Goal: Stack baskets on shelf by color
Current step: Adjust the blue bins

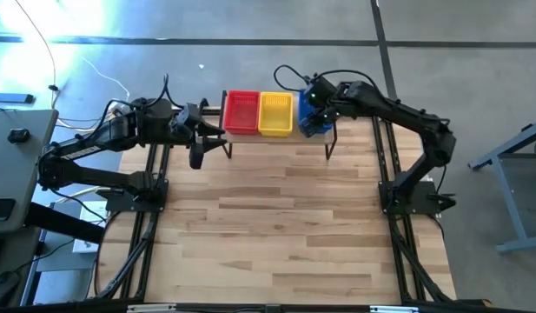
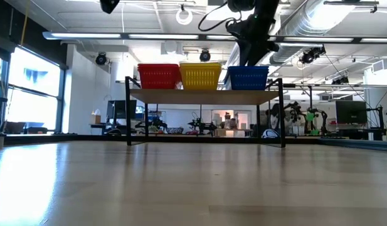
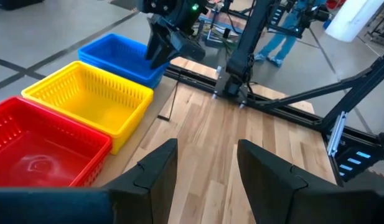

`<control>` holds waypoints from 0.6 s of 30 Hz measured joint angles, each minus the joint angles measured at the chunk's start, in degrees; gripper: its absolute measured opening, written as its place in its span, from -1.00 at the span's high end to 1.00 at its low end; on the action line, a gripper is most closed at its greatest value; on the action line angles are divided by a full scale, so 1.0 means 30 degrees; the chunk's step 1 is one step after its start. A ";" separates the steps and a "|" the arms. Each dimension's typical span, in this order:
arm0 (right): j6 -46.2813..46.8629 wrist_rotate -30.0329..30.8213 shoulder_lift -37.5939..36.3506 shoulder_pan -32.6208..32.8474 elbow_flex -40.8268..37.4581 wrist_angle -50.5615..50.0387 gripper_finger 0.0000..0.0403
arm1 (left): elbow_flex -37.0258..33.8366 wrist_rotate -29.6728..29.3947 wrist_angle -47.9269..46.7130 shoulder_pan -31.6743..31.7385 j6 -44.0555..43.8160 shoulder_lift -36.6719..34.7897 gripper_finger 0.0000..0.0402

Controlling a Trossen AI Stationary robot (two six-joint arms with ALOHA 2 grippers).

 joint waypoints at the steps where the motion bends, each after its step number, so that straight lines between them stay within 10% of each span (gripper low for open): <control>1: 0.0003 -0.0188 0.0074 0.0000 0.0000 -0.0050 0.33 | 0.0000 0.0000 -0.0020 0.0000 0.0000 0.0000 0.21; 18: 0.0518 -0.0685 0.0231 0.0692 0.0000 -0.0629 0.33 | 0.0000 -0.0007 -0.0070 0.0000 0.0051 0.0000 0.21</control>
